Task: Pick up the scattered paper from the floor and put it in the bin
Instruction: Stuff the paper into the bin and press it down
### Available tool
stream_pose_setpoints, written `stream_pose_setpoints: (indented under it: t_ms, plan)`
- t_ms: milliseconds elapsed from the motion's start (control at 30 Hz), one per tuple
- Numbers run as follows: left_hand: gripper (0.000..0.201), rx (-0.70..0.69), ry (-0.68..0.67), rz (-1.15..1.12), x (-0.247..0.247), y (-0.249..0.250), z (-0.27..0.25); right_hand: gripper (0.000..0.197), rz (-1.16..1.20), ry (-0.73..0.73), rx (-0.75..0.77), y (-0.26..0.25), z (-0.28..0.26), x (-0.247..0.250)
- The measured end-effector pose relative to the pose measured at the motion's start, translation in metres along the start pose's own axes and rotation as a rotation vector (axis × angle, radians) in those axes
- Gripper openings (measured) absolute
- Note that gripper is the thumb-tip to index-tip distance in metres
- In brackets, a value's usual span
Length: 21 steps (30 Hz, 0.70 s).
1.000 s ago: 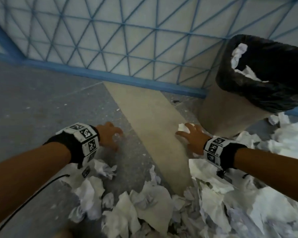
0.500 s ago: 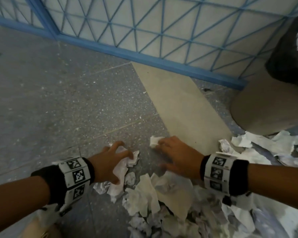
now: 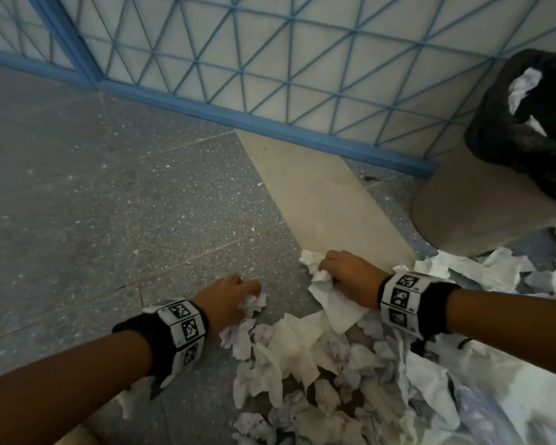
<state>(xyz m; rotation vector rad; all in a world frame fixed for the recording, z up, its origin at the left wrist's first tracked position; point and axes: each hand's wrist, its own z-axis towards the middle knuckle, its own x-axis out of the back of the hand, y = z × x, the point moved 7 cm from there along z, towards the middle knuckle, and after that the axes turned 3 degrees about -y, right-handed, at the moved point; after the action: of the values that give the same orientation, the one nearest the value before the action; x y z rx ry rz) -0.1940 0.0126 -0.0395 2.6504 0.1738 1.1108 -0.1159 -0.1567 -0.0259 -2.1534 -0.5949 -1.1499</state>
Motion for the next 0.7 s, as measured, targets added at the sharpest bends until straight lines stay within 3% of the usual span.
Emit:
stream_pose_setpoints:
  t_ms: [133,267,400,467,500,567,633,700]
  plan:
    - [0.043,-0.05,0.039,0.007,0.039,0.025,0.008,0.019,0.178,0.238,-0.058,0.006,-0.015,0.058]
    - [0.037,-0.166,0.172,-0.051,0.113,0.064,0.01,0.02,0.229,0.466,-0.108,0.007,-0.05,0.135]
    - [0.058,-0.289,0.371,-0.15,0.205,0.123,0.004,0.025,0.27,0.8,-0.199,0.027,-0.105,0.217]
    - [0.047,-0.383,0.483,-0.292,0.249,0.163,0.002,0.028,0.216,0.943,-0.274,0.047,-0.139,0.25]
    - [0.042,-0.442,0.529,-0.383,0.268,0.184,0.002,0.029,0.176,0.999,-0.324,0.057,-0.155,0.262]
    - [0.05,-0.527,0.617,-0.541,0.296,0.226,0.003,0.03,0.128,1.123,-0.42,0.08,-0.185,0.279]
    - [0.061,-0.572,0.692,-0.649,0.308,0.263,0.003,0.028,0.148,1.239,-0.514,0.104,-0.211,0.287]
    - [0.054,-0.596,0.764,-0.695,0.31,0.296,0.007,0.027,0.168,1.317,-0.618,0.125,-0.232,0.29]
